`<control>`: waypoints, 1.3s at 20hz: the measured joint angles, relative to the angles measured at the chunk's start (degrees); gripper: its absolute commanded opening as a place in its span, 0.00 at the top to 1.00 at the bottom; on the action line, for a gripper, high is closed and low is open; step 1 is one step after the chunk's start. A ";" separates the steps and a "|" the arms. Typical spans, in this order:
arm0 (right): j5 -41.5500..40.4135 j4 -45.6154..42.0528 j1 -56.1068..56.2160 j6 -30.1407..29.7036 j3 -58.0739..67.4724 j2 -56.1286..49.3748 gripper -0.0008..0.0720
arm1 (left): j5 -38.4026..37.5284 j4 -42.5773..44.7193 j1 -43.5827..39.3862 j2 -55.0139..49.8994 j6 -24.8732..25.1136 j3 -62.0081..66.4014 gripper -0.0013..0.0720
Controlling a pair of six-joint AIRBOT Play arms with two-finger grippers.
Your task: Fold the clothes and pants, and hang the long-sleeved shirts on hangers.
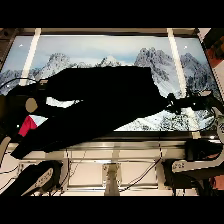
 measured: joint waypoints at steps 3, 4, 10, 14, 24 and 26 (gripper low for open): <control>-0.09 0.17 -0.39 0.20 0.44 0.02 0.98 | 0.70 0.00 0.42 0.00 0.37 0.00 0.98; 0.07 0.20 -0.70 0.15 0.92 0.15 0.98 | 0.85 0.00 0.46 0.00 0.46 0.00 0.97; 0.59 -3.74 -11.98 1.92 6.86 0.83 0.98 | 1.77 -0.02 0.63 -0.98 0.13 0.00 0.98; 1.18 -6.78 -24.81 2.34 9.14 0.98 0.98 | 2.34 -3.41 0.63 -3.89 -0.37 0.00 0.98; 6.45 -6.25 -37.83 -2.32 11.13 0.98 0.53 | 0.72 -16.70 2.01 -7.30 20.33 0.00 0.97; 9.57 -2.38 -37.11 -5.25 12.83 0.98 0.51 | -3.34 -23.65 2.36 -7.39 29.64 0.00 0.82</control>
